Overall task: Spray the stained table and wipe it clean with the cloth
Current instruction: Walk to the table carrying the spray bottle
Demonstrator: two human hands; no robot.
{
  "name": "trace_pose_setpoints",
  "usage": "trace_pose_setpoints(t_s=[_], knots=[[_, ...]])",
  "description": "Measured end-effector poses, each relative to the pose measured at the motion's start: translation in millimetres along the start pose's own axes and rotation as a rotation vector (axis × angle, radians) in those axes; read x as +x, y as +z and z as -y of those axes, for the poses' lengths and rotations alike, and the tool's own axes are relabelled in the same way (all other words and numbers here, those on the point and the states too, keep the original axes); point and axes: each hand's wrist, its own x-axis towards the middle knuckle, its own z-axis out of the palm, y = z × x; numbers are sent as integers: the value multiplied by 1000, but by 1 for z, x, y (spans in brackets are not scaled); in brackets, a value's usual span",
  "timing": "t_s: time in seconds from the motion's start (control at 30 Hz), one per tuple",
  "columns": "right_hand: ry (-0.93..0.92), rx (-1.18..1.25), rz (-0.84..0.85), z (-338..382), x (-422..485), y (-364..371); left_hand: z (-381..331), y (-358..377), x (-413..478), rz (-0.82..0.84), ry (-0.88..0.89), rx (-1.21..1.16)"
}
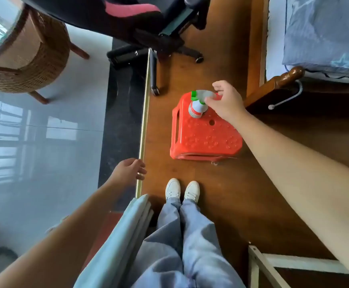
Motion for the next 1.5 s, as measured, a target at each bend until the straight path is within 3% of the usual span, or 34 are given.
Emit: trace_pose_setpoints(t_s=[0.13, 0.33, 0.7, 0.77, 0.87, 1.03, 1.2, 1.5], knots=[[-44, -202, 119, -5, 20, 20, 20, 4, 6, -16, -12, 21], [-53, -261, 33, -17, 6, 29, 51, 1, -8, -29, -69, 13], [196, 83, -151, -73, -234, -17, 90, 0, -57, -34, -111, 114], [302, 136, -279, -107, -317, -48, 69, 31, -91, -22, -8, 156], [369, 114, -216, -133, -363, -42, 63, 33, -102, -30, 9, 175], [479, 182, -336, -187, -445, -70, 28, 87, -116, 69, 148, 341], [584, 341, -424, -222, -488, -113, -9, 151, -126, 197, 236, 595], [533, 547, -731, -275, -517, -200, -66, 237, -127, 206, 192, 682]])
